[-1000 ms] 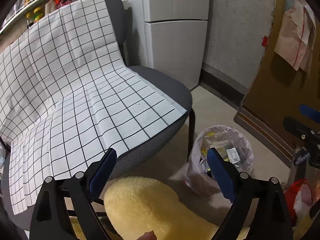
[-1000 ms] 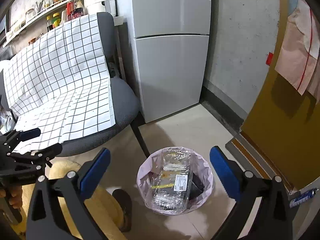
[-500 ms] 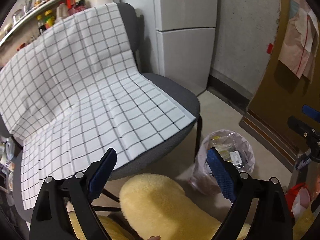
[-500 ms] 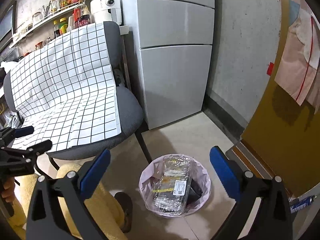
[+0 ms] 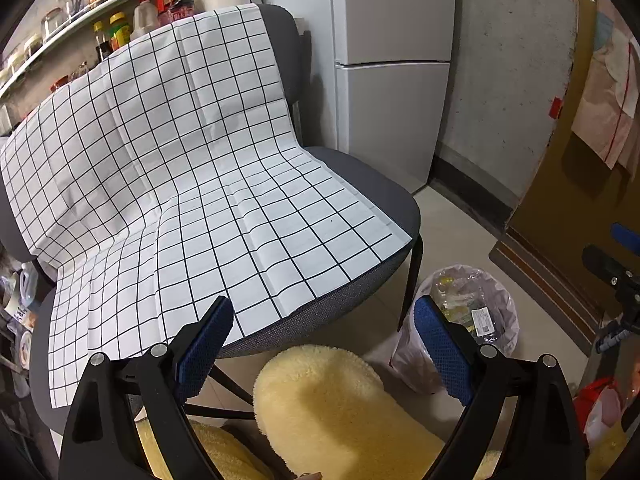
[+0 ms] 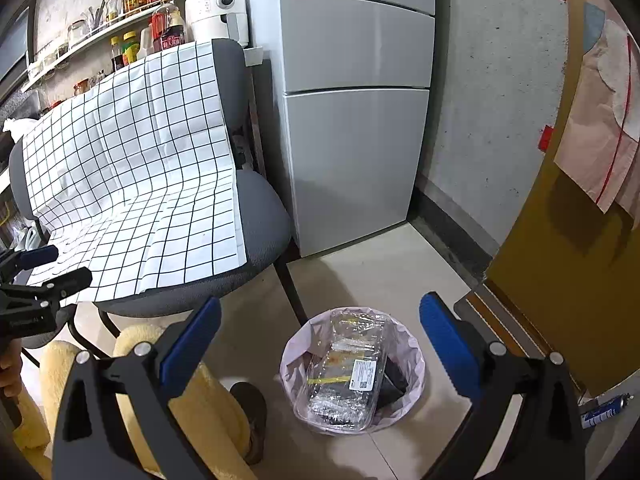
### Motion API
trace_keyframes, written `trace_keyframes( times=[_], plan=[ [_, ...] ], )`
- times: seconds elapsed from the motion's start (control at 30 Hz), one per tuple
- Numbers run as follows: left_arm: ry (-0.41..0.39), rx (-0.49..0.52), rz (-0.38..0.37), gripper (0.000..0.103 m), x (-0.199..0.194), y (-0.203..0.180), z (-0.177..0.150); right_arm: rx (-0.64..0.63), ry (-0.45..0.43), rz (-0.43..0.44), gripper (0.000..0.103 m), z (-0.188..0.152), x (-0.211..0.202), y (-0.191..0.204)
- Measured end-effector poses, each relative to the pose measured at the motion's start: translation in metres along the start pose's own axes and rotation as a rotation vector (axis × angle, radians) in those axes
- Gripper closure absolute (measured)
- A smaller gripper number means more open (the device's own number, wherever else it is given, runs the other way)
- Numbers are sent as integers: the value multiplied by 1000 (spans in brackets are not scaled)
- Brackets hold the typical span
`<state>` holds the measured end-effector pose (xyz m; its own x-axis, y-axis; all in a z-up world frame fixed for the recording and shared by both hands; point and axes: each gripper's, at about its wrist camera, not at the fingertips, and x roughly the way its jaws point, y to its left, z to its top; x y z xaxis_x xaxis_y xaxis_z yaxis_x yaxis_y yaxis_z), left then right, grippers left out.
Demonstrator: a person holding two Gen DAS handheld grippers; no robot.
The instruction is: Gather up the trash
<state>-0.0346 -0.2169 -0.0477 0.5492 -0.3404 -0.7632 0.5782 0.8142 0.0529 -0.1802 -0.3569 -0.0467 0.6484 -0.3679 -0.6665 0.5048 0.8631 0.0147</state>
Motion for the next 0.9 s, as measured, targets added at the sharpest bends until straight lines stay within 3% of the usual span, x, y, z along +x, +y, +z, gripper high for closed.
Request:
trace_keyframes(
  times=[0.9],
  plan=[
    [3, -13, 8, 12, 2, 5, -1, 10, 30, -4, 6, -4, 12, -3]
  ],
)
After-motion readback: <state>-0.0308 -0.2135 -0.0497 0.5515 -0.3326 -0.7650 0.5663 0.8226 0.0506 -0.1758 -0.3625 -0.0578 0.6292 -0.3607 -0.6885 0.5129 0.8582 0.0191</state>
